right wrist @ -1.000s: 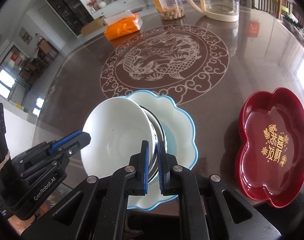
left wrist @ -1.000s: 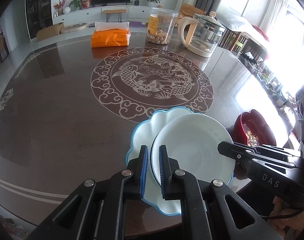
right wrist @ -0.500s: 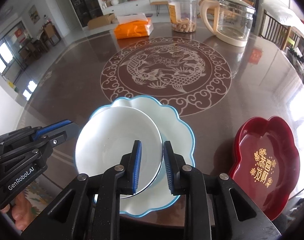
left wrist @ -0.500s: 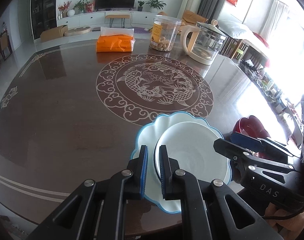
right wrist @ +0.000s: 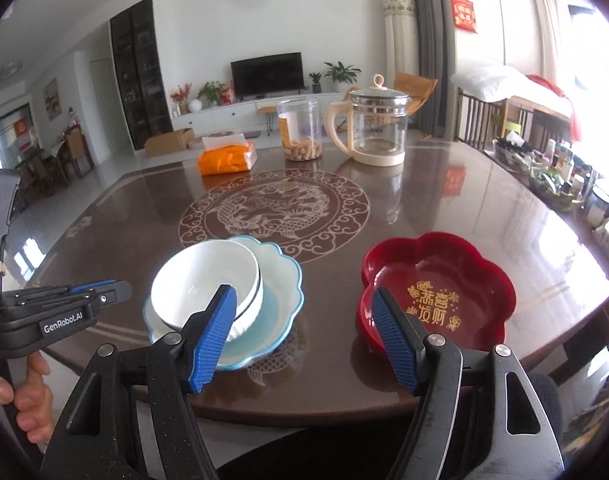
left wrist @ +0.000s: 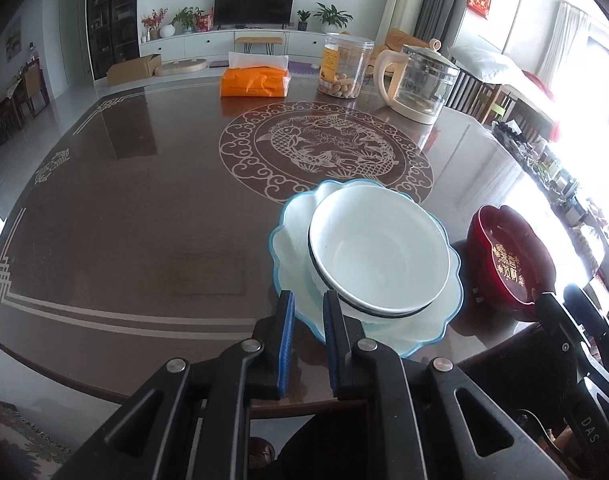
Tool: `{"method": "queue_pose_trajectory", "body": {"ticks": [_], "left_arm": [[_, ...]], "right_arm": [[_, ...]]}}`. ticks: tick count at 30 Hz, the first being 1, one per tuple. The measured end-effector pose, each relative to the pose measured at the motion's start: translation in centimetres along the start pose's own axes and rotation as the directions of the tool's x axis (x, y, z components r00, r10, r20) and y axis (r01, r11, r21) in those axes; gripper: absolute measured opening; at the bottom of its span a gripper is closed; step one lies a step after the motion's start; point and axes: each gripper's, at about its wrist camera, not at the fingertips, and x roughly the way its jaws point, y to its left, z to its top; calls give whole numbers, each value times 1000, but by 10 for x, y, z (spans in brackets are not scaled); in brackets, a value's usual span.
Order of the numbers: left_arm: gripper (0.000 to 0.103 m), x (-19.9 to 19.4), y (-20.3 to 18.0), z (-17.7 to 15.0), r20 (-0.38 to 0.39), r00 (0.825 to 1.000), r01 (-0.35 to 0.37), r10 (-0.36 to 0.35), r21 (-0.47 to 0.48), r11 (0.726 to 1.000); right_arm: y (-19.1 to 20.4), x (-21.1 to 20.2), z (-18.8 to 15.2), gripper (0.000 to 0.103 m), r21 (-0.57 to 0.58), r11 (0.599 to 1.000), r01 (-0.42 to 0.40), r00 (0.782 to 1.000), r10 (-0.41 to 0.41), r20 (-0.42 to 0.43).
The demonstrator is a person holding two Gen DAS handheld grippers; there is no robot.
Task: Organize plates and bowls
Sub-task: 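Withdraw the left gripper from the nested bowls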
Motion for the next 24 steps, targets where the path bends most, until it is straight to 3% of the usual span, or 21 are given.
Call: {"method": "queue_pose_trajectory", "body": {"ticks": [1, 2, 3, 5, 8, 13, 18, 24], "left_arm": [[16, 1, 0, -2, -6, 1000, -13, 13, 4, 1000], [27, 1, -1, -4, -7, 1000, -27, 28, 6, 1000], [56, 1, 0, -5, -2, 999, -41, 41, 3, 999], [87, -6, 4, -6, 46, 996, -72, 73, -21, 997], [87, -13, 5, -4, 101, 986, -134, 134, -6, 991], [88, -16, 9, -2, 115, 969, -217, 217, -8, 976], [89, -21, 11, 1, 149, 940, -312, 308, 5, 950], [92, -24, 20, 2, 144, 935, -325, 325, -28, 945]], "right_arm": [[-1, -1, -6, 74, -4, 1000, -2, 1000, 2, 5], [-1, -2, -11, 74, -7, 1000, -10, 1000, 10, 6], [-1, -2, -15, 74, -8, 1000, -19, 1000, 19, 6], [0, -3, -20, 74, -22, 999, -35, 999, 36, 15], [5, -1, -25, 74, -51, 998, -48, 998, 49, 26], [9, 2, -29, 74, -71, 995, -64, 998, 66, 21], [9, 0, -33, 74, -78, 996, -48, 999, 50, 21], [5, 2, -36, 74, -63, 997, -41, 999, 42, 13]]}}
